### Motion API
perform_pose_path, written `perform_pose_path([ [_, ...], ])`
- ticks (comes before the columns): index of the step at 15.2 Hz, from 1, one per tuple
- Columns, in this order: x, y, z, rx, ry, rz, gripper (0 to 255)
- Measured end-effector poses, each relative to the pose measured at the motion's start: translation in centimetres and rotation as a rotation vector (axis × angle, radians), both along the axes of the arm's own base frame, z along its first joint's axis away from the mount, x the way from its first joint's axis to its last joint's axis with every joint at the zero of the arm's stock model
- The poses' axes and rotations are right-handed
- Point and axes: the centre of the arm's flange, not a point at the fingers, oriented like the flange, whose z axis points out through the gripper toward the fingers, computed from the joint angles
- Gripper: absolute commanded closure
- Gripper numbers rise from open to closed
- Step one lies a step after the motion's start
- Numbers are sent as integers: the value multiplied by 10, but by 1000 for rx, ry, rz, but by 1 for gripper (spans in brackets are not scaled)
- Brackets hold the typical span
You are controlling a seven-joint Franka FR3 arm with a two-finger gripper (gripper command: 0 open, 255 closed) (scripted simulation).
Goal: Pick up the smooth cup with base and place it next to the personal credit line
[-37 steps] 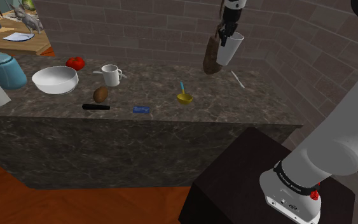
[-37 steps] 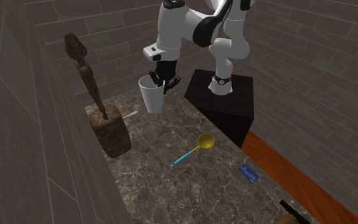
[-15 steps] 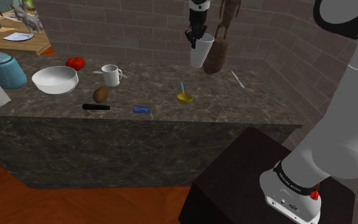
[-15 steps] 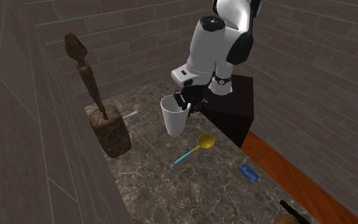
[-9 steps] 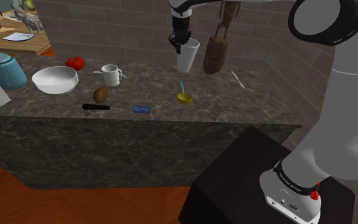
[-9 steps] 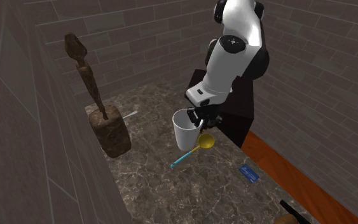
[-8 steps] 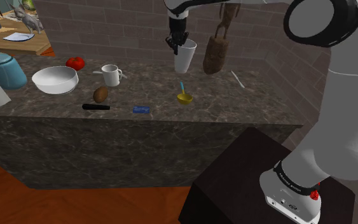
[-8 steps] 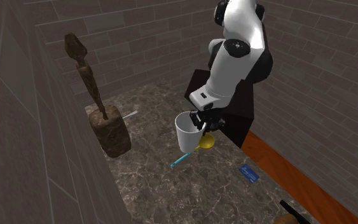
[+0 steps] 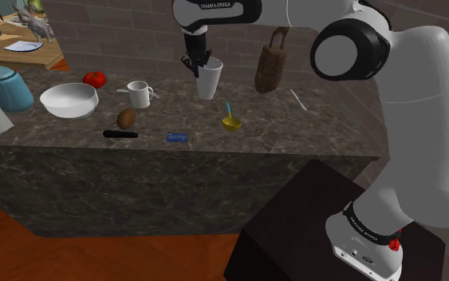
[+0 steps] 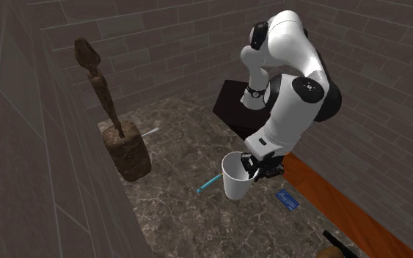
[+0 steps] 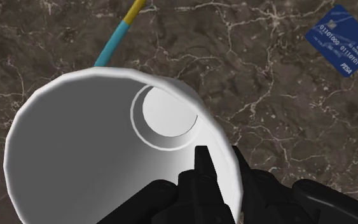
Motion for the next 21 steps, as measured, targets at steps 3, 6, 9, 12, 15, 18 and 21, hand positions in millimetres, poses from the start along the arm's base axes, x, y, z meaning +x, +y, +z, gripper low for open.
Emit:
perform_pose_path([
  [3, 22, 28, -15, 0, 0, 0, 255],
  [6, 26, 37, -30, 0, 1, 0, 255],
  [9, 27, 39, -45, 0, 1, 0, 255],
  [12, 27, 39, -62, 0, 1, 0, 255],
  [15, 26, 39, -76, 0, 1, -1, 255],
  [18, 26, 38, -78, 0, 0, 0, 255],
  [21, 27, 38, -79, 0, 0, 0, 255],
])
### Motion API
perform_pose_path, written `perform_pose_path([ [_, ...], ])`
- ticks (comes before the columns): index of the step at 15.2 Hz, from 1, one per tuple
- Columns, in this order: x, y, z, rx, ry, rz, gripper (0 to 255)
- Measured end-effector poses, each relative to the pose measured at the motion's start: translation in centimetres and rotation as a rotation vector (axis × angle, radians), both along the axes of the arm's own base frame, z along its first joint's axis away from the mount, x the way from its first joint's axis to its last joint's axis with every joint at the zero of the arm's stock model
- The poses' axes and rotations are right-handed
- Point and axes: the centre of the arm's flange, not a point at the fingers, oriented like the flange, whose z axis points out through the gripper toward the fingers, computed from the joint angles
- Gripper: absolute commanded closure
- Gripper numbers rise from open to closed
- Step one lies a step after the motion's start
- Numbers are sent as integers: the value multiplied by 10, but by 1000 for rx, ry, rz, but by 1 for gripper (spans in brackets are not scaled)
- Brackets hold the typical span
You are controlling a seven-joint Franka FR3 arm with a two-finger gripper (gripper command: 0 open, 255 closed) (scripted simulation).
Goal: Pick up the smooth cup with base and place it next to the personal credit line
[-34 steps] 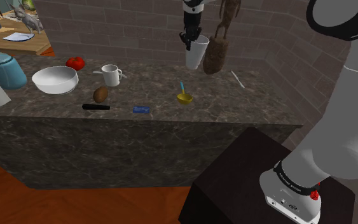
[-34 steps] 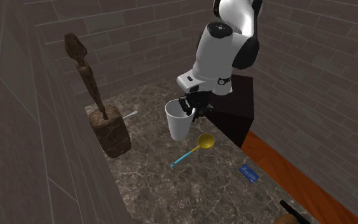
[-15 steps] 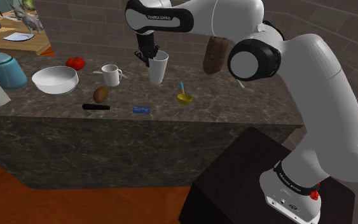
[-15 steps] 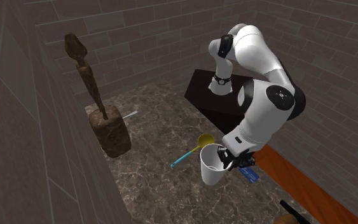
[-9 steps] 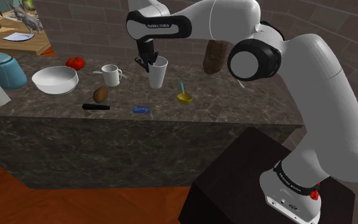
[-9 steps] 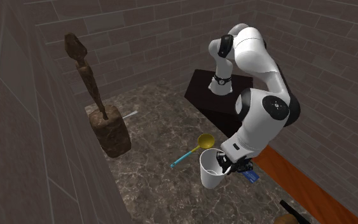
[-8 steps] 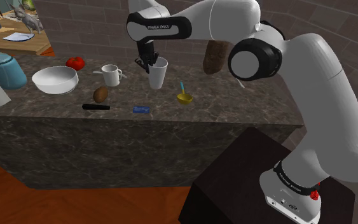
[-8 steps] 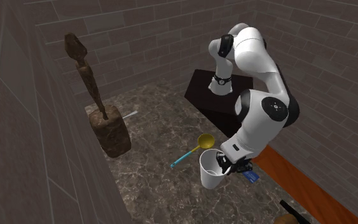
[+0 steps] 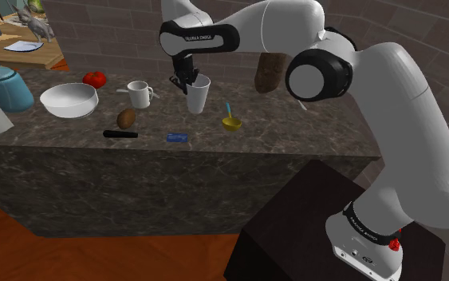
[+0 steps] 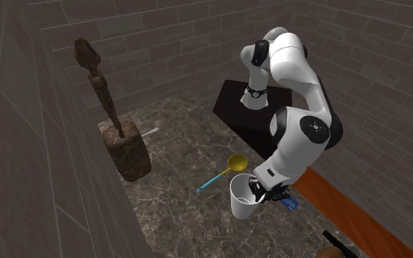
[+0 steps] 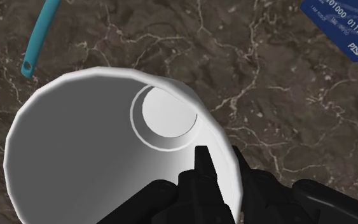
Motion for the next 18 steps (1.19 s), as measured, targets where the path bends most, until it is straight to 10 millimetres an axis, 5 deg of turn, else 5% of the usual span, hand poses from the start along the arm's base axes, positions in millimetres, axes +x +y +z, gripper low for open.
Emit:
perform_pose_path([
  [1, 0, 0, 0, 0, 0, 0, 0],
  [7, 0, 0, 0, 0, -1, 0, 0],
  [12, -1, 8, 44, 1, -2, 1, 0],
  [18, -2, 8, 50, 0, -1, 0, 0],
])
